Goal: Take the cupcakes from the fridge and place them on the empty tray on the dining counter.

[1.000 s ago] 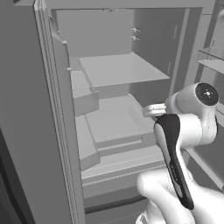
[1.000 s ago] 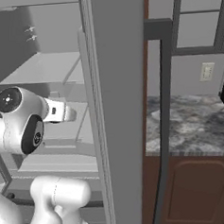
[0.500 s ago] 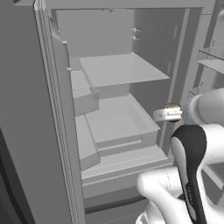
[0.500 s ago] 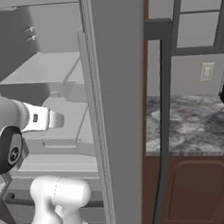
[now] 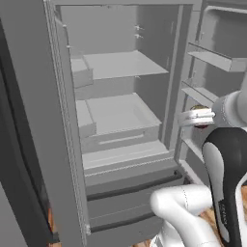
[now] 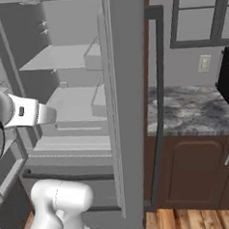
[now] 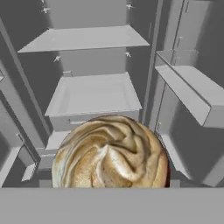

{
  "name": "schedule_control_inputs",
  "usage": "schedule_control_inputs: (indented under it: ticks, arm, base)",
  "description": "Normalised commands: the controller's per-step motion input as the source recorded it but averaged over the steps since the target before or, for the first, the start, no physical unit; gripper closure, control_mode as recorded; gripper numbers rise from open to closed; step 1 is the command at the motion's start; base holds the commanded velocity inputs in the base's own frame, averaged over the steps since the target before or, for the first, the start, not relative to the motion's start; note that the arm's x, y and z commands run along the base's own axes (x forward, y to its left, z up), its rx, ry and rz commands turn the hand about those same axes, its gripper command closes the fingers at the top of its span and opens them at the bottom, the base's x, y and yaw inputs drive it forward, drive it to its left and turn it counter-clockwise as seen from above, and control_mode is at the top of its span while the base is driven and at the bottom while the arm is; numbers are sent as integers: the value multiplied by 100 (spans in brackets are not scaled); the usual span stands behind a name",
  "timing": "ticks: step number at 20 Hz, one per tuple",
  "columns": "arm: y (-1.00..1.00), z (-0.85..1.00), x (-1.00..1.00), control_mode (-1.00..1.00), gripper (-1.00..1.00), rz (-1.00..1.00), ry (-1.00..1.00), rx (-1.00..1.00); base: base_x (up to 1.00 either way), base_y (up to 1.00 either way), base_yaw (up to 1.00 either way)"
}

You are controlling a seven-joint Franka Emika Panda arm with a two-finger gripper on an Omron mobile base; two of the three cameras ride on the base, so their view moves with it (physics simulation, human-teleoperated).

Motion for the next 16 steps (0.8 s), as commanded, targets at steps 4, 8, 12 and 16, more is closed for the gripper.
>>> schedule_control_inputs:
  ticks: [4, 8, 12, 16]
  arm:
    - [0, 0, 0, 100, 100, 0, 0, 0]
    - [0, 0, 0, 100, 100, 0, 0, 0]
    - [0, 0, 0, 100, 100, 0, 0, 0]
    - [0, 0, 0, 100, 100, 0, 0, 0]
  base:
    - [-100, 27, 0]
    - [-100, 57, -2]
    - [-100, 99, -12]
    - [-92, 48, -73]
